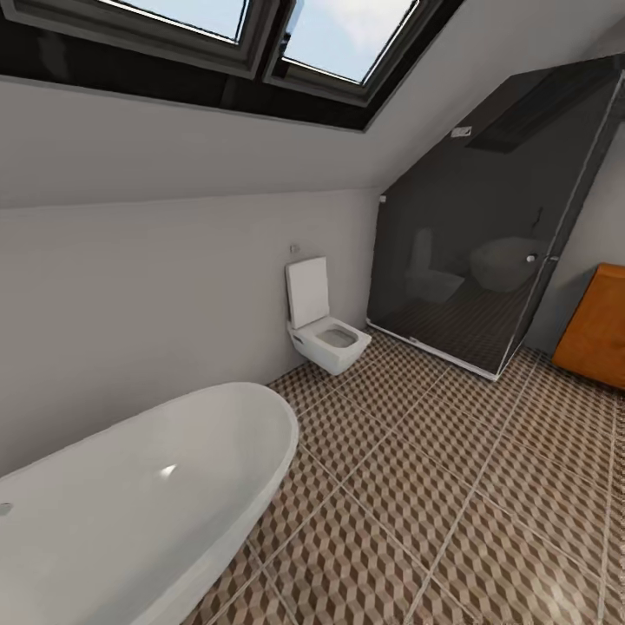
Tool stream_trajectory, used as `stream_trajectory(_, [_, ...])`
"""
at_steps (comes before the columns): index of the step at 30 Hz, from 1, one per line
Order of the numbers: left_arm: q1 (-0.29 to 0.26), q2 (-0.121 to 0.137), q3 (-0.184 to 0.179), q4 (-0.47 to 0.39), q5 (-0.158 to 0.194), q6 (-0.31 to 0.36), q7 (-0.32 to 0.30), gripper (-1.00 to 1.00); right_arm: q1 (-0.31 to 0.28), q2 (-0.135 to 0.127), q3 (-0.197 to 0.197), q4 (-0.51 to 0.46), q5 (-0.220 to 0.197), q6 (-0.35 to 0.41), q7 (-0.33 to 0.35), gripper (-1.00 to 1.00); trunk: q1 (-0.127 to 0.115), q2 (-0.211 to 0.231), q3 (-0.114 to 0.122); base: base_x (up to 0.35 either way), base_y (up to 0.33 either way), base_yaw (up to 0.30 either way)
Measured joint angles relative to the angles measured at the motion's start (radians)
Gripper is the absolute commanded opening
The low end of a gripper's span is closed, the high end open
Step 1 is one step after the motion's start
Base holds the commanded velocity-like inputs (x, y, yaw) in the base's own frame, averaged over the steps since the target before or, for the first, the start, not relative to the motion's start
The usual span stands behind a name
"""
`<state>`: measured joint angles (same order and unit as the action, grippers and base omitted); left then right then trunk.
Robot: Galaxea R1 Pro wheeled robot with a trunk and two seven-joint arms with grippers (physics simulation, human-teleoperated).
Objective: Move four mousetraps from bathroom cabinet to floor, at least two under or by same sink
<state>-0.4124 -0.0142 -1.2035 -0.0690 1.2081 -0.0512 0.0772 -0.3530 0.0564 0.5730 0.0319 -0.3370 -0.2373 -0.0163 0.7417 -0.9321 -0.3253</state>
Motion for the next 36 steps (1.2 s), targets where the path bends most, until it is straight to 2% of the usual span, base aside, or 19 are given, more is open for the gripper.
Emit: stream_trajectory(36, [0.0,0.0,-0.001,0.0,0.0,0.0,0.0,1.0,0.0,0.0,0.001,0.0,0.0,0.0,0.0,1.0,0.0,0.0,0.033,0.0,0.0,-0.272])
